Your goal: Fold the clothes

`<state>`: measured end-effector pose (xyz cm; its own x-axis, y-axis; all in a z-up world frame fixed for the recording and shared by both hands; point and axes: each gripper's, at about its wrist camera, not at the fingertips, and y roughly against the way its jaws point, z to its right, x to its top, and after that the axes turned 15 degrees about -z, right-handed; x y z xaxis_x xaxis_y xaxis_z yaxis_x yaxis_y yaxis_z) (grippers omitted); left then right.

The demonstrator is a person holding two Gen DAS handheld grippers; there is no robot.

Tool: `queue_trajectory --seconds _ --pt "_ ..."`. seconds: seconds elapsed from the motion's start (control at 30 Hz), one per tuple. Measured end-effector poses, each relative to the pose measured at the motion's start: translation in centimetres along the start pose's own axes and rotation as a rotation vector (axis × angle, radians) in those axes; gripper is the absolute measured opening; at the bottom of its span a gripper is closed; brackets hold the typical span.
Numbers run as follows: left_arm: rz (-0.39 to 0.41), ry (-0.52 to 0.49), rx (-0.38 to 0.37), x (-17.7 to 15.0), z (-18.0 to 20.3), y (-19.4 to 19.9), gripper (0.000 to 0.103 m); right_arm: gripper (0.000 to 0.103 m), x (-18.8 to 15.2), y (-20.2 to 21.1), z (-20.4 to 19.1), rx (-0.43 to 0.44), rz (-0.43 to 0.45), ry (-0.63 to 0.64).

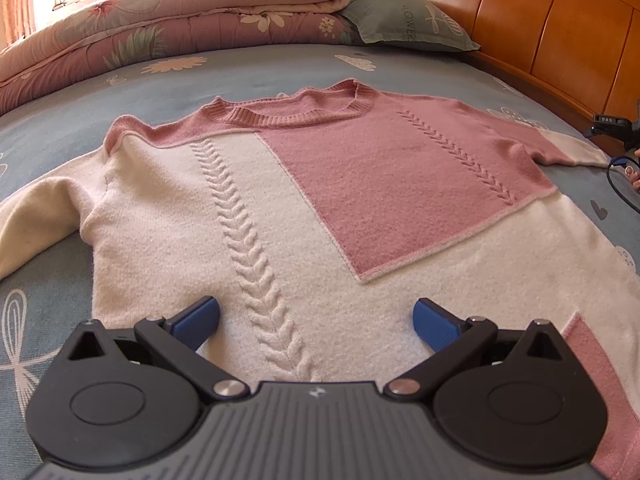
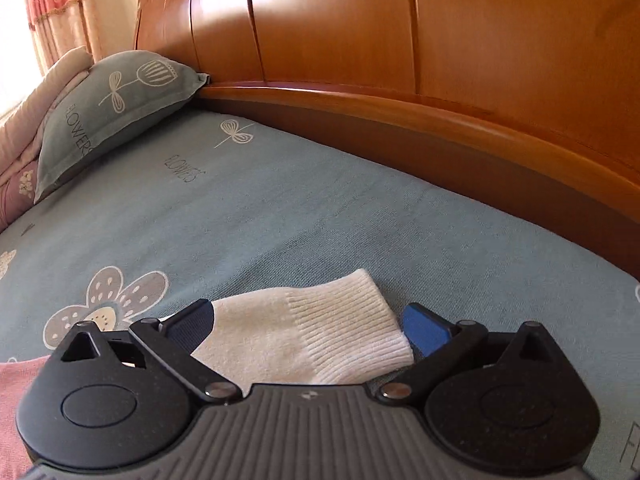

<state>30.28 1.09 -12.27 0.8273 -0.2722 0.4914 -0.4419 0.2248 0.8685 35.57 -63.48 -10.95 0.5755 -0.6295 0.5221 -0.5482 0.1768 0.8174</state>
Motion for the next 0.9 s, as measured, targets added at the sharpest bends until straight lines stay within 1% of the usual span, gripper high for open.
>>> queue_trajectory --seconds 0.1,0.17,0.2,0.27,0.3,0.4,0.43,0.5,0.57,0.6,0.63,0.7,0.8,0.9 --pt "-0.001 0.001 -0.005 -0.1 -0.1 0.1 0.102 0.103 -1.1 1.8 -2.0 0.132 -0.086 0.008" --pt "-0.006 0.006 -0.011 0.0 -0.1 0.2 0.102 0.103 -2.2 3.4 -5.1 0.187 -0.14 0.071" --pt "-0.008 0.009 -0.015 0.0 -0.2 0.2 0.102 0.103 -2.9 4.3 -6.9 0.208 -0.16 0.119" --pt "-0.008 0.012 -0.024 -0.1 -0.3 0.3 0.102 0.103 -5.0 6.4 -11.3 0.247 -0.211 0.252" --pt "-0.009 0.012 -0.029 -0.1 -0.4 0.3 0.102 0.103 -6.5 7.3 -13.5 0.261 -0.256 0.316" --pt "-0.004 0.023 -0.052 -0.2 -0.8 0.4 0.102 0.103 -13.1 9.6 -19.2 0.338 -0.361 0.522" --pt "0.0 0.034 -0.064 -0.2 -1.0 0.5 0.102 0.103 -15.1 10.0 -20.5 0.341 -0.366 0.58" --pt "0.004 0.042 -0.082 -0.3 -1.3 0.6 0.102 0.103 -20.6 11.2 -23.7 0.303 -0.345 0.731" --pt "0.007 0.043 -0.094 -0.4 -1.5 0.7 0.102 0.103 -24.9 11.4 -25.5 0.256 -0.315 0.838" --pt "0.006 0.039 -0.09 -0.5 -1.5 0.7 0.102 0.103 -26.6 11.0 -26.2 0.229 -0.323 0.869" --pt "0.005 0.036 -0.086 -0.5 -1.4 0.8 0.102 0.103 -27.9 10.8 -26.3 0.207 -0.307 0.877" --pt "0.006 0.044 -0.088 -0.7 -1.5 0.9 0.102 0.103 -30.2 10.3 -26.3 0.164 -0.26 0.883" --pt "0.018 0.052 -0.097 -0.9 -1.7 1.0 0.102 0.103 -30.4 10.3 -24.9 0.194 -0.227 0.798" --pt "0.023 0.057 -0.091 -1.1 -1.5 1.0 0.102 0.103 -30.9 10.3 -23.9 0.21 -0.18 0.794"
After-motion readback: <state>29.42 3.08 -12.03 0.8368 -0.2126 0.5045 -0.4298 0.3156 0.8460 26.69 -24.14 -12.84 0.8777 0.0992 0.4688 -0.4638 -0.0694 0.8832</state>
